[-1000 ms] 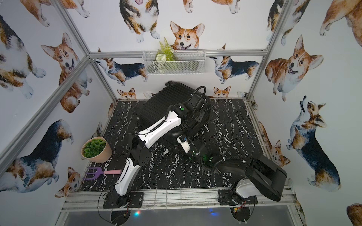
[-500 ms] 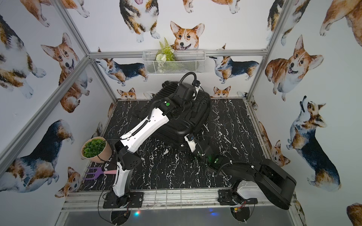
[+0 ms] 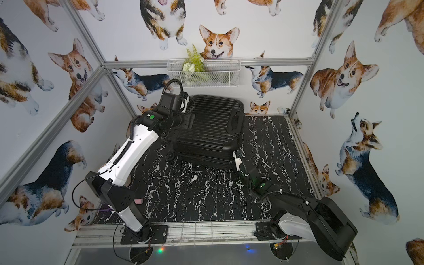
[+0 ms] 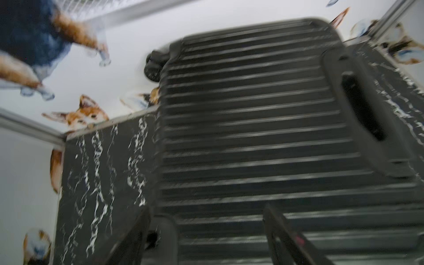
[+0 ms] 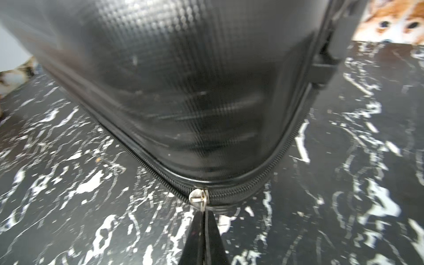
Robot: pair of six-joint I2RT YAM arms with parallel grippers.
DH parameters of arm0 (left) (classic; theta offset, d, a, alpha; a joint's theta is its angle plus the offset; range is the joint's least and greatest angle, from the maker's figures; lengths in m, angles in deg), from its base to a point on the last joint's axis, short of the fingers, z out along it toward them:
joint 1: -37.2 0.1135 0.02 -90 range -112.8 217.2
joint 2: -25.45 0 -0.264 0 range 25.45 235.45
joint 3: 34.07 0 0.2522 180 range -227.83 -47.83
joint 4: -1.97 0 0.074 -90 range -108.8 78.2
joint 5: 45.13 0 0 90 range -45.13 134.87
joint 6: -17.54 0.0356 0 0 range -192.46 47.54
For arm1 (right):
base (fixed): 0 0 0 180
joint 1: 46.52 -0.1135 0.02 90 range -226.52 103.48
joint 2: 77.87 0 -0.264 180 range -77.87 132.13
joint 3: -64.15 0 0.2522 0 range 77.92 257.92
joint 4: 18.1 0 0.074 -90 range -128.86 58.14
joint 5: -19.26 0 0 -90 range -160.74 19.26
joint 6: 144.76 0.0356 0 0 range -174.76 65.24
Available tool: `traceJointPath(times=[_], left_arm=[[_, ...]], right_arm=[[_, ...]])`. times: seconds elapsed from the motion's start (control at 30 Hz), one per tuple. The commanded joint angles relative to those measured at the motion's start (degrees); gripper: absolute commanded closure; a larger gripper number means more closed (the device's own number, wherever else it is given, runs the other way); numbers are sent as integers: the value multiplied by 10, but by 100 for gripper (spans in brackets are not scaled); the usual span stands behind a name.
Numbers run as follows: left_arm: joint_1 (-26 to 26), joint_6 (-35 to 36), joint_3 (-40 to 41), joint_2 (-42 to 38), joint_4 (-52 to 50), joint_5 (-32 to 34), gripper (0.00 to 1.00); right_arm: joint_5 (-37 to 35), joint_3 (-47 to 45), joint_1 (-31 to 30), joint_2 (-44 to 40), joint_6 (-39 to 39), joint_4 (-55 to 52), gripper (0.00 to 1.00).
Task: Close the suitcase zippers
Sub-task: Zip the zipper on the suitcase.
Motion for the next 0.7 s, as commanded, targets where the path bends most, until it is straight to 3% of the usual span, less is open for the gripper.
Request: traceJointPath(times=[0.0, 0.27, 0.47, 0.67], left_arm=[[47, -18, 47, -33, -4, -34, 19], [144, -44, 131, -56, 17, -59, 21], [150, -12, 147, -19, 47, -117, 29], [146, -11, 146, 25, 45, -131, 39]], right_arm=[[-39, 11, 28, -1, 14, -51, 100], [-5, 27, 75, 3, 6, -63, 100], [46, 32, 75, 10, -4, -47, 100], [68, 33, 75, 11, -9, -49, 100]])
